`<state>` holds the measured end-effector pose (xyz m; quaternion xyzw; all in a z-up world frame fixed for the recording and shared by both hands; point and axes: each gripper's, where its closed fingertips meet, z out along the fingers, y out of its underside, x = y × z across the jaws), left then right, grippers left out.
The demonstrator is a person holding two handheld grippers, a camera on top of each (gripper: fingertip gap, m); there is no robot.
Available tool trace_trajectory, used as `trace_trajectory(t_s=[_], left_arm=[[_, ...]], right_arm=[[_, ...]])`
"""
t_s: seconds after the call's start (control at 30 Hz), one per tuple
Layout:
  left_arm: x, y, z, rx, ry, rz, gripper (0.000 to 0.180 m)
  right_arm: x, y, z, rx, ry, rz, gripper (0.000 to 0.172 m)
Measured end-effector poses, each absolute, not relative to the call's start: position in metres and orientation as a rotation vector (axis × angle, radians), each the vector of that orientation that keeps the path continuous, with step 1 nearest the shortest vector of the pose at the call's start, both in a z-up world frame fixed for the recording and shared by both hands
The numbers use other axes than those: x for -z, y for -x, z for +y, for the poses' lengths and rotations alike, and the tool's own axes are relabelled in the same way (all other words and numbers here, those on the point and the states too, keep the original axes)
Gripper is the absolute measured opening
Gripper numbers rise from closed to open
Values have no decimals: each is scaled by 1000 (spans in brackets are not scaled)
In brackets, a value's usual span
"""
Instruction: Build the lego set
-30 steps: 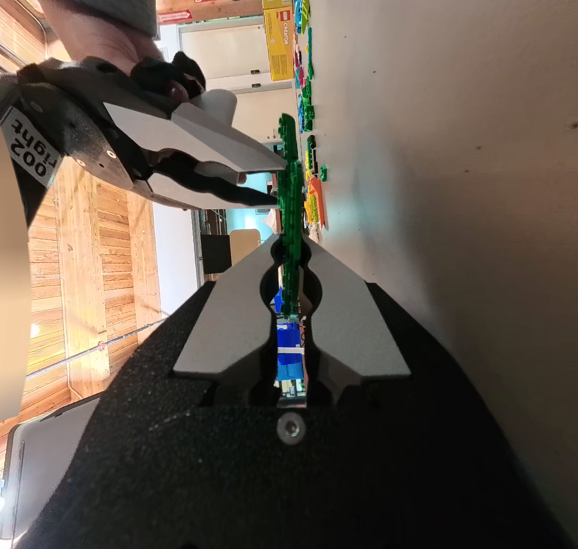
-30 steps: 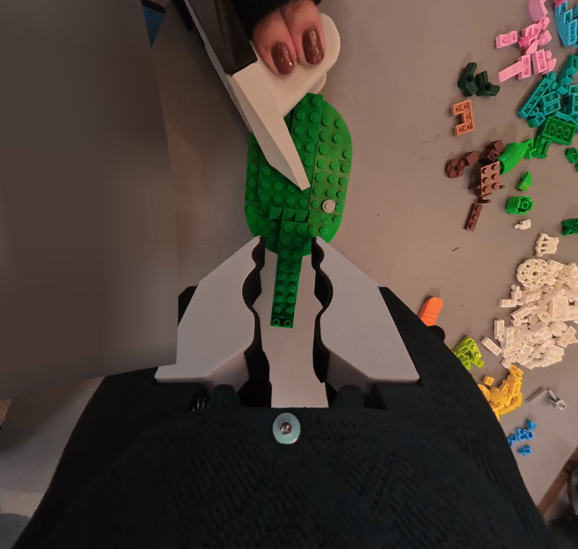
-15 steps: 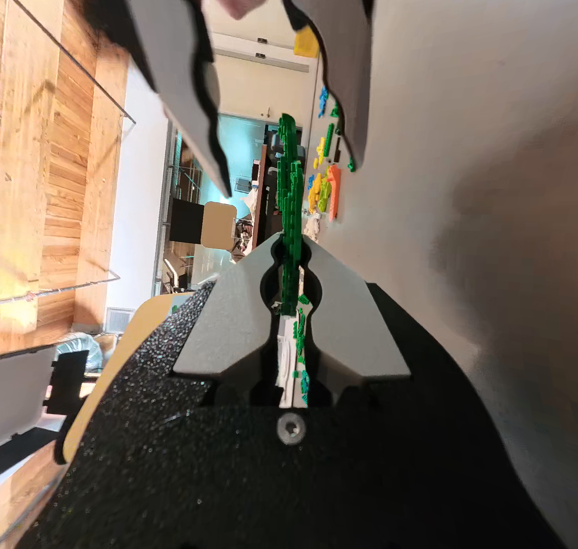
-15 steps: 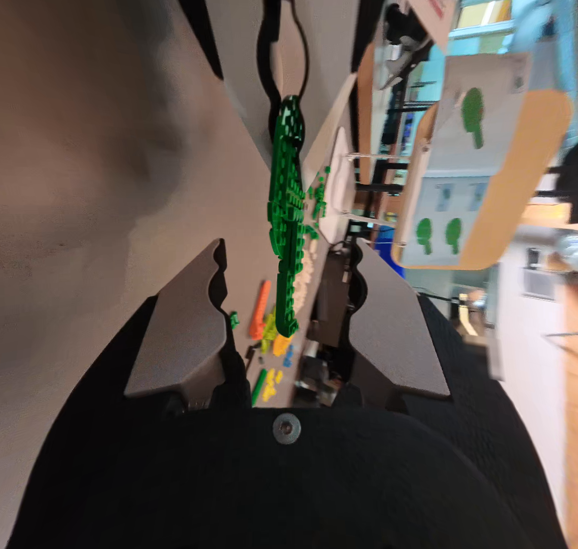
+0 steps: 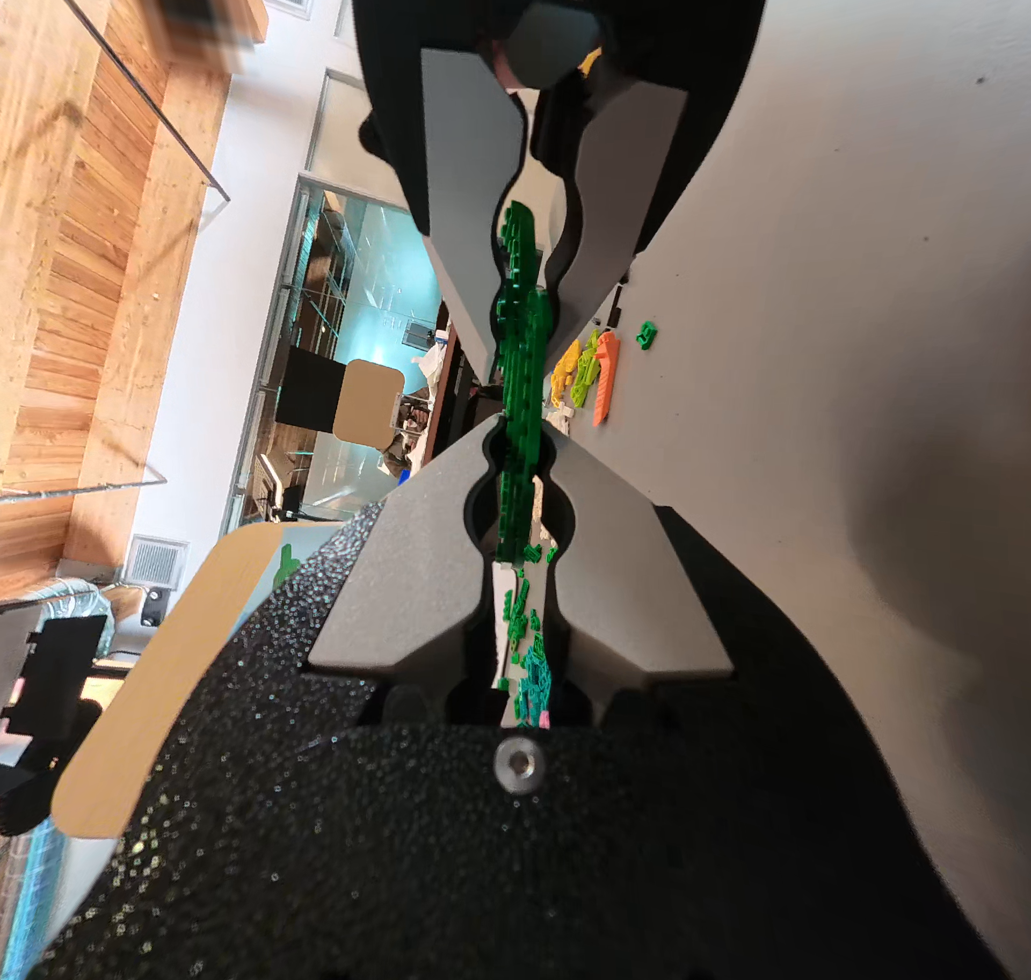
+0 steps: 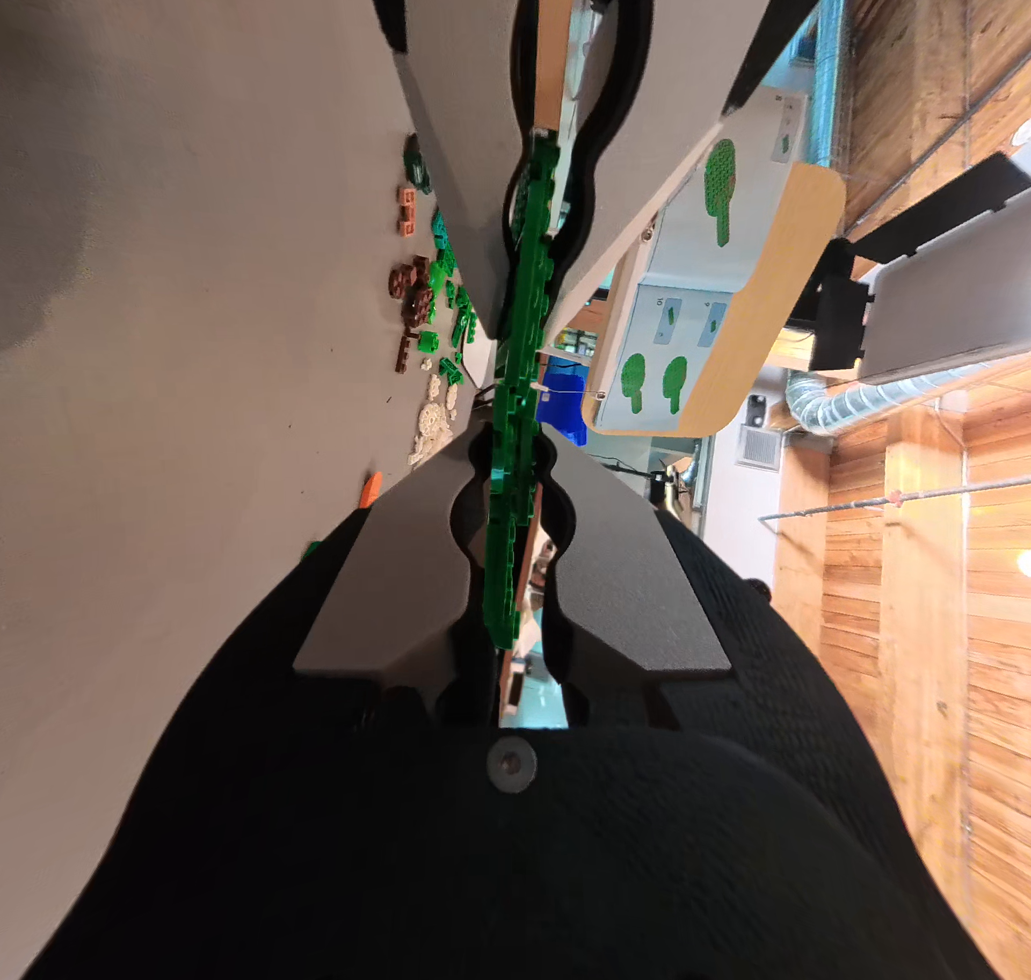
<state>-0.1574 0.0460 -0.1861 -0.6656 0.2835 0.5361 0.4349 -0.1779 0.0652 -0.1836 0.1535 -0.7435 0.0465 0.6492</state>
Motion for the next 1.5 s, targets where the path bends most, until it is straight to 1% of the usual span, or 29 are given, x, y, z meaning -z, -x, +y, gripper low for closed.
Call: trace_trajectory(t_s=[0.27, 0.4, 0.5, 0.57, 0.6, 0.67, 0.77, 0.97, 1.1, 1.17, 1.2, 1.23, 1.27, 1.43, 1.47, 1.5], left_arm=[[183, 160, 44, -1345, 1686, 671, 5], [188, 160, 44, -1319, 1700, 678, 5], [189, 159, 44, -1260, 1716, 661, 4], [191, 161, 44, -1259, 1723, 661, 4], [191, 161, 44, -1258, 1723, 659, 4], [191, 161, 44, -1243, 1728, 652, 5], [193, 162, 44, -1256, 1735, 662, 5], [191, 164, 43, -1246, 1739, 643, 5], [200, 162, 44, -1212, 1768, 672, 5], [200, 160, 45, -1169, 1767, 658, 5], [200, 158, 45, -1132, 1772, 655, 5], [201, 159, 44, -1112, 1782, 657, 5], [201, 160, 43, -1102, 1793, 654, 5], [207, 156, 41, -953, 1834, 650, 5], [207, 156, 41, -938, 1835, 641, 5], [208, 156, 40, -914, 1843, 639, 5]], right_arm=[[181, 181, 65, -78, -315, -1662, 10], [188, 181, 64, -200, -239, -1737, 11], [187, 178, 64, -344, -165, -1794, 18], [187, 177, 66, -358, -152, -1814, 21], [186, 177, 67, -348, -161, -1809, 20], [189, 177, 68, -321, -184, -1807, 14], [192, 178, 70, -275, -194, -1795, 12], [191, 178, 71, -231, -169, -1751, 11], [202, 176, 70, -308, -158, -1852, 11], [202, 172, 68, -465, -106, -1915, 13], [201, 170, 68, -523, -88, -1943, 17], [198, 169, 70, -547, -71, -1954, 24], [198, 169, 73, -540, -69, -1967, 27], [206, 164, 77, -463, -162, -2011, 19], [208, 163, 76, -462, -172, -2022, 12], [210, 162, 76, -465, -177, -2030, 12]])
